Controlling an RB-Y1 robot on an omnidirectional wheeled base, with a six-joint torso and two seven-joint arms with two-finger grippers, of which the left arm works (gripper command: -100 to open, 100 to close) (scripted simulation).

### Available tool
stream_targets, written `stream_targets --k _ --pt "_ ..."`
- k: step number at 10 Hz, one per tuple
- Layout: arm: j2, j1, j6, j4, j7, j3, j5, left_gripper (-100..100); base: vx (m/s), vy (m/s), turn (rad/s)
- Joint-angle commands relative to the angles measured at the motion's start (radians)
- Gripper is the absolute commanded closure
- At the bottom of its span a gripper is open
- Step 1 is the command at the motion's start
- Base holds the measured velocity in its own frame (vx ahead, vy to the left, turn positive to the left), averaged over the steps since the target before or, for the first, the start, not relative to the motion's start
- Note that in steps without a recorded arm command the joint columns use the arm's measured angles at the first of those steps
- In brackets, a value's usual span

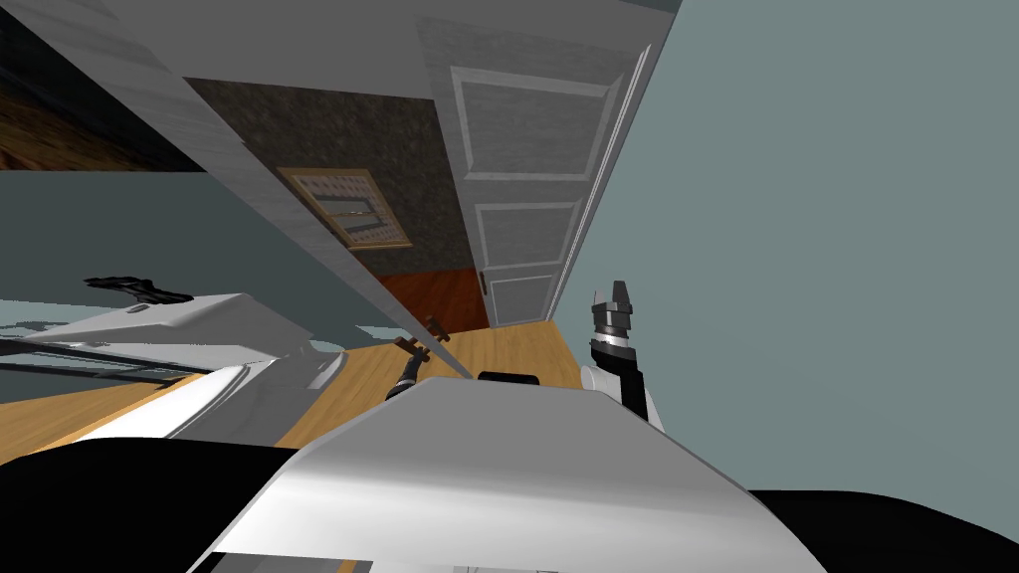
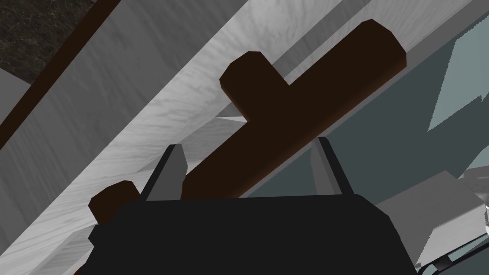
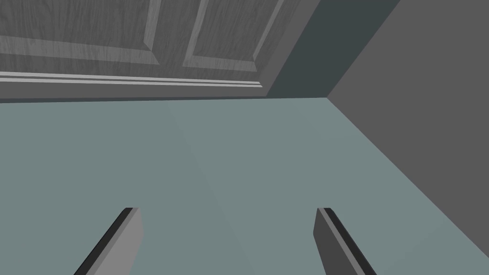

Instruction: Pull the door open

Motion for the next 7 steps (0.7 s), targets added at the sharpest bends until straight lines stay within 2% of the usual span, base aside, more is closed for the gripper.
stream_targets --k 1,7 --pt "0.001 -0.004 -0.001 0.000 0.030 -0.008 0.005 100 -0.047 0.022 -0.033" --pt "0.003 -0.010 -0.003 0.000 0.073 -0.020 0.013 100 -0.046 0.038 -0.025"
